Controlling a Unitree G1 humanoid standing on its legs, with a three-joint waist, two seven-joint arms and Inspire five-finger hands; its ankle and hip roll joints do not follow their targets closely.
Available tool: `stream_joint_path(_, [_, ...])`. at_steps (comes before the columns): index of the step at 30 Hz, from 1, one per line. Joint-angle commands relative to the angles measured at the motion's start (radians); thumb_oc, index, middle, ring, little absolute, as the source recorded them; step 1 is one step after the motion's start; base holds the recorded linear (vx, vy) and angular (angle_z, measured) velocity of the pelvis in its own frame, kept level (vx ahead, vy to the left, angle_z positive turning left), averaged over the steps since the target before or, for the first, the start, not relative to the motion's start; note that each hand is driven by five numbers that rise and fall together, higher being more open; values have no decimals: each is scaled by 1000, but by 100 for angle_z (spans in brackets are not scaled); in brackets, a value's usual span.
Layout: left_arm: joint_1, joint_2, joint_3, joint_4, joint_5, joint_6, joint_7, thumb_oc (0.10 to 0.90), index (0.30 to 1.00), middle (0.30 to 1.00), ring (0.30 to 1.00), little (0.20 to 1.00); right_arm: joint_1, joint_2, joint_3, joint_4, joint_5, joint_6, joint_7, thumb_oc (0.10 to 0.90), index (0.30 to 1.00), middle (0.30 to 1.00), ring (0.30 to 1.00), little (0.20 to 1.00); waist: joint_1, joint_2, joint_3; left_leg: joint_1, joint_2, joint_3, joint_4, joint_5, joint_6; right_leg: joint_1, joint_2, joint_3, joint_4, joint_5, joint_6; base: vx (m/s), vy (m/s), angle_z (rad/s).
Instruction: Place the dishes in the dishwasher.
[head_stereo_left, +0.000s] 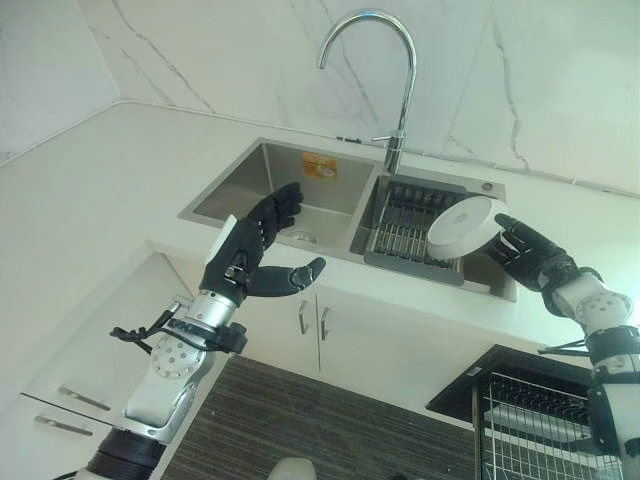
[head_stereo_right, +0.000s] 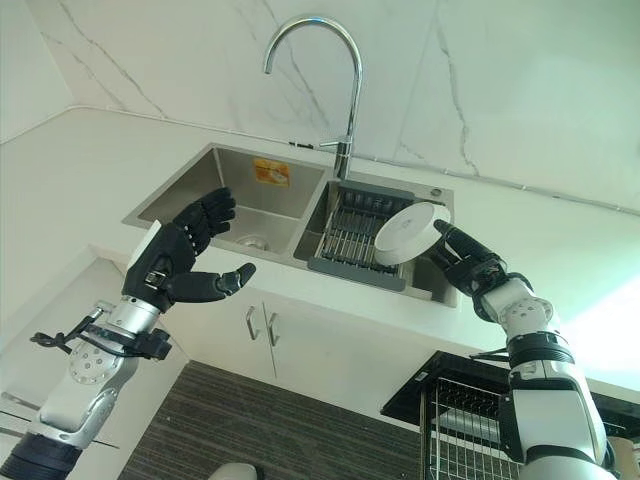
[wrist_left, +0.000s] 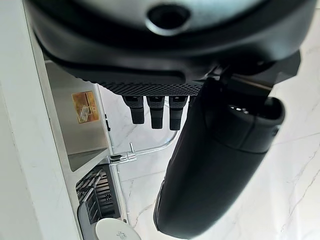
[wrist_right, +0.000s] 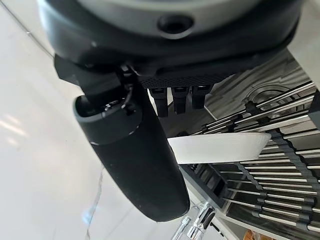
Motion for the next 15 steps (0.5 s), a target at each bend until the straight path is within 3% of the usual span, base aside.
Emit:
stream_joint_path(1, [-84, 42, 15, -89, -41, -76, 6, 800, 900, 900, 900, 900, -156, -73, 21, -28, 17, -56, 69, 800, 900, 900, 900, 900, 12, -28, -75, 17, -15, -8, 44, -144, 8, 55, 3, 25, 19, -126, 49, 0, 0, 0])
stream_joint_path(15, [-52, 47, 38, -100, -49, -76, 1, 800, 900, 900, 900, 900, -171, -63, 48, -60, 2, -46, 59, 800, 900, 900, 900, 900, 33, -32, -73, 8, -20, -24, 44, -136, 5, 58, -5, 6, 19, -126, 49, 0, 4, 2])
